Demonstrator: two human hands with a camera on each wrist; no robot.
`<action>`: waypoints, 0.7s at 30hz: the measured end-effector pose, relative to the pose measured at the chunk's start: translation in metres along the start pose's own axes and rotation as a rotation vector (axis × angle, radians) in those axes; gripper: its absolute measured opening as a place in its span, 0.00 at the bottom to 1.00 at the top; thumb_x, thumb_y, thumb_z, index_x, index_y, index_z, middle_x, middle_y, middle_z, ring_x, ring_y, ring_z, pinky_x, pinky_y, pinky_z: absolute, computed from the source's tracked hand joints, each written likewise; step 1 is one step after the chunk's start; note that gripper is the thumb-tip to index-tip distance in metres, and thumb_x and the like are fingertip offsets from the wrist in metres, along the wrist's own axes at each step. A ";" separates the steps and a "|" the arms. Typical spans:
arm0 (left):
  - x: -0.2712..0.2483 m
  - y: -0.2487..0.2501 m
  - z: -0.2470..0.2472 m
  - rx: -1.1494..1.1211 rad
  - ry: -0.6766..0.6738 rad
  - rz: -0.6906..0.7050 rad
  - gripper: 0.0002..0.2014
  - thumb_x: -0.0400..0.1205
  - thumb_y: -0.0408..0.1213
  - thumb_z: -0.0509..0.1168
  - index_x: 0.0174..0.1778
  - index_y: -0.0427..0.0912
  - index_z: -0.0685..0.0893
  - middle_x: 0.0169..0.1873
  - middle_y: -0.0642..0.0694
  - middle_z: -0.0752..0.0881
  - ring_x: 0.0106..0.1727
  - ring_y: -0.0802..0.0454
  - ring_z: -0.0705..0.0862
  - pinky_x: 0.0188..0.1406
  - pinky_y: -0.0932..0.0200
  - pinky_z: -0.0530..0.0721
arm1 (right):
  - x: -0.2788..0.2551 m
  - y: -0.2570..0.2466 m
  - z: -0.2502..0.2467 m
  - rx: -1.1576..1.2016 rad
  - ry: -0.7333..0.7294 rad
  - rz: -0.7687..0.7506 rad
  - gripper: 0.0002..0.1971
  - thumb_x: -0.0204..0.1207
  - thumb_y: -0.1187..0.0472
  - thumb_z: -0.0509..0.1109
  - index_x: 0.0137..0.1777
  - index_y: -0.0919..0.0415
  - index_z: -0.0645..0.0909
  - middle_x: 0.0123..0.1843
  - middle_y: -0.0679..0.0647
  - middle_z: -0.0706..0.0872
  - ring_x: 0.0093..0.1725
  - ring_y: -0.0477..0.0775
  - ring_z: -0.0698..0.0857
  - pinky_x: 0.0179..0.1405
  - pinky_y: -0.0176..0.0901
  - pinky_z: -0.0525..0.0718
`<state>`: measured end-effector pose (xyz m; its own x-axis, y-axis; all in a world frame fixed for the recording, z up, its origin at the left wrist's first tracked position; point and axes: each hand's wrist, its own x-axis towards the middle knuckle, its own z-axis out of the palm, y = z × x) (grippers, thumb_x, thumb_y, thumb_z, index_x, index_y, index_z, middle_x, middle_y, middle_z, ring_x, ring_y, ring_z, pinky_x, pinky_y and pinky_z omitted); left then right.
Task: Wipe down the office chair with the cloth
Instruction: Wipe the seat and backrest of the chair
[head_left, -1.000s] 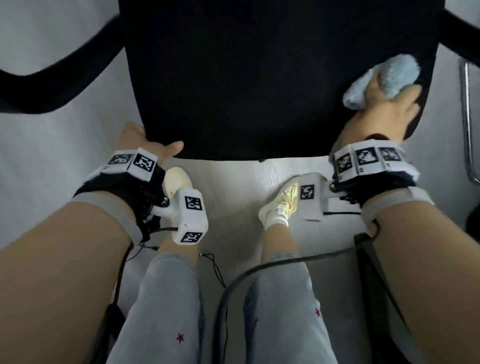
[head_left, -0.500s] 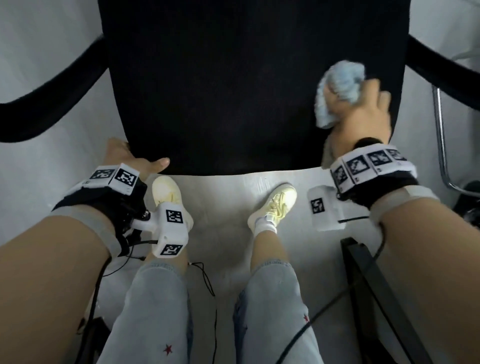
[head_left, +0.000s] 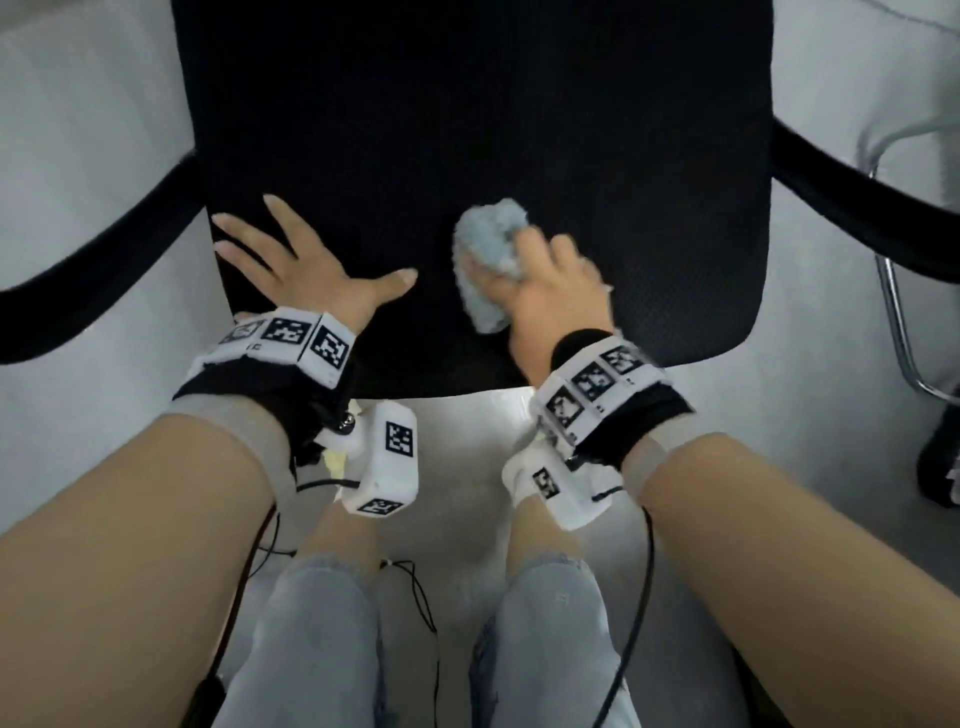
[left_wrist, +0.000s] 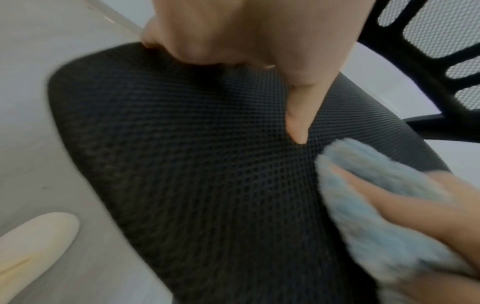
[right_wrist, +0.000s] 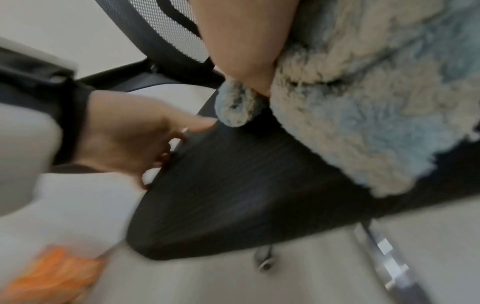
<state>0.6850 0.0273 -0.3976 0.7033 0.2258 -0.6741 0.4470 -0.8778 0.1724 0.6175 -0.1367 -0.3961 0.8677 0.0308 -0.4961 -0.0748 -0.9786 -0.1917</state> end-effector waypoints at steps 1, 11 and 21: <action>0.003 0.006 0.002 0.036 -0.001 -0.004 0.65 0.63 0.61 0.73 0.78 0.41 0.31 0.77 0.31 0.29 0.79 0.34 0.29 0.73 0.28 0.37 | 0.003 0.021 -0.007 0.000 0.038 0.127 0.26 0.75 0.67 0.60 0.73 0.52 0.69 0.74 0.59 0.62 0.68 0.67 0.65 0.62 0.58 0.72; 0.023 0.032 -0.016 0.338 -0.135 -0.047 0.64 0.63 0.51 0.78 0.79 0.38 0.34 0.79 0.26 0.41 0.80 0.27 0.47 0.74 0.35 0.60 | 0.047 -0.026 -0.025 0.045 -0.008 0.130 0.25 0.77 0.65 0.57 0.76 0.55 0.64 0.79 0.61 0.55 0.71 0.67 0.63 0.64 0.59 0.70; 0.033 0.022 -0.020 0.406 -0.239 -0.027 0.60 0.68 0.47 0.76 0.79 0.37 0.34 0.78 0.25 0.39 0.80 0.28 0.47 0.72 0.37 0.66 | 0.094 0.095 -0.079 0.110 0.229 0.507 0.33 0.71 0.66 0.63 0.76 0.45 0.64 0.74 0.68 0.61 0.70 0.72 0.63 0.68 0.62 0.67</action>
<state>0.7292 0.0237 -0.4010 0.5263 0.1894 -0.8289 0.1780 -0.9778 -0.1103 0.7306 -0.2428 -0.3941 0.7934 -0.4943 -0.3552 -0.5500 -0.8322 -0.0704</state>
